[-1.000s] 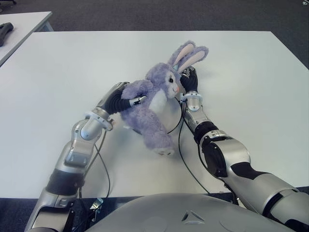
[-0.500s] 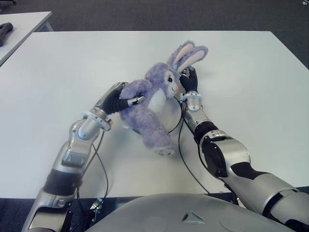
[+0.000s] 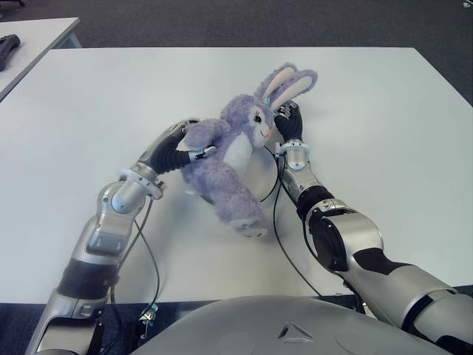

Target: Put the doll into the plate.

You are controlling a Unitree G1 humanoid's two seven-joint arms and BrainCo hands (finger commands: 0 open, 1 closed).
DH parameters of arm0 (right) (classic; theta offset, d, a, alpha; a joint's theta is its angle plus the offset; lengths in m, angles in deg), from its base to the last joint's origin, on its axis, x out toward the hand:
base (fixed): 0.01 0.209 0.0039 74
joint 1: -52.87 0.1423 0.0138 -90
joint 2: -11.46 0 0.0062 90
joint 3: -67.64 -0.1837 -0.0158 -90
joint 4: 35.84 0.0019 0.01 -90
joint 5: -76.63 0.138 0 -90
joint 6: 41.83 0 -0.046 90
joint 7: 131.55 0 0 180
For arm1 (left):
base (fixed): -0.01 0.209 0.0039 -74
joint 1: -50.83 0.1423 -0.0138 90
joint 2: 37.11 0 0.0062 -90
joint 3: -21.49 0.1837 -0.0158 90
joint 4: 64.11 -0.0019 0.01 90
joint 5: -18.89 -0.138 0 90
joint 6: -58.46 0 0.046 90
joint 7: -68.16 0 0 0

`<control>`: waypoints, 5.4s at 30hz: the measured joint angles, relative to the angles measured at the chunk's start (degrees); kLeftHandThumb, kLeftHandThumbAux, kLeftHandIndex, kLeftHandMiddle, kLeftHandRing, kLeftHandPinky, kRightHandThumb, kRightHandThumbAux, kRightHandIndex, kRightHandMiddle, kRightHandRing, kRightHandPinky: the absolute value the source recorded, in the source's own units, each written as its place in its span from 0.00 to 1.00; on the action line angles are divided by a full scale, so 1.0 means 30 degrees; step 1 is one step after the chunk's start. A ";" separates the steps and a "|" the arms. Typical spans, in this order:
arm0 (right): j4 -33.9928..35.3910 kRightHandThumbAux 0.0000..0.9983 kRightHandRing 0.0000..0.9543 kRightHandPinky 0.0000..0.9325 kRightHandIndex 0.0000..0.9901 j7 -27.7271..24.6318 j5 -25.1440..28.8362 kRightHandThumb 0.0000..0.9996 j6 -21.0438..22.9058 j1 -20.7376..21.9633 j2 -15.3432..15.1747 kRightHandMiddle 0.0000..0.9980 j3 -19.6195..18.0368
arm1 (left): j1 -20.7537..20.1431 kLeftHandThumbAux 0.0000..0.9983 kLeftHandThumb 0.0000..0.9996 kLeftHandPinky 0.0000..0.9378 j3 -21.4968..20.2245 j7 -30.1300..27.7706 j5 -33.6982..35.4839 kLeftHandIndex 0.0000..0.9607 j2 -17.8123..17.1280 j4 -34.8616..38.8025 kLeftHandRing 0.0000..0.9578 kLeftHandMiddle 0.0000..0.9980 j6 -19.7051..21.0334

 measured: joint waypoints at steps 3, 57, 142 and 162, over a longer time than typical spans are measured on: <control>0.0001 0.74 0.36 0.33 0.42 0.0000 0.0000 0.69 0.0000 0.0000 0.0001 0.36 0.0001 | 0.0071 0.29 0.16 0.00 -0.0001 -0.0086 -0.0023 0.00 -0.0198 0.0201 0.00 0.00 0.0005; 0.0007 0.74 0.36 0.34 0.42 -0.0010 0.0001 0.69 0.0000 0.0001 0.0008 0.36 0.0030 | 0.3349 0.21 0.37 0.00 -0.3485 -0.3078 0.1346 0.00 -0.2910 0.3640 0.00 0.00 0.0186; 0.0021 0.74 0.36 0.33 0.42 -0.0039 -0.0066 0.69 0.0104 0.0017 0.0005 0.36 -0.0048 | -0.9479 0.45 0.00 0.00 -0.5839 0.2591 0.4988 0.00 0.3999 -2.3034 0.00 0.02 -0.6840; 0.0005 0.74 0.36 0.33 0.42 -0.0043 -0.0065 0.69 0.0111 0.0016 0.0008 0.36 -0.0046 | -1.1865 0.46 0.00 0.00 -0.7326 0.2587 0.7005 0.00 0.5224 -2.6946 0.00 0.02 -0.8109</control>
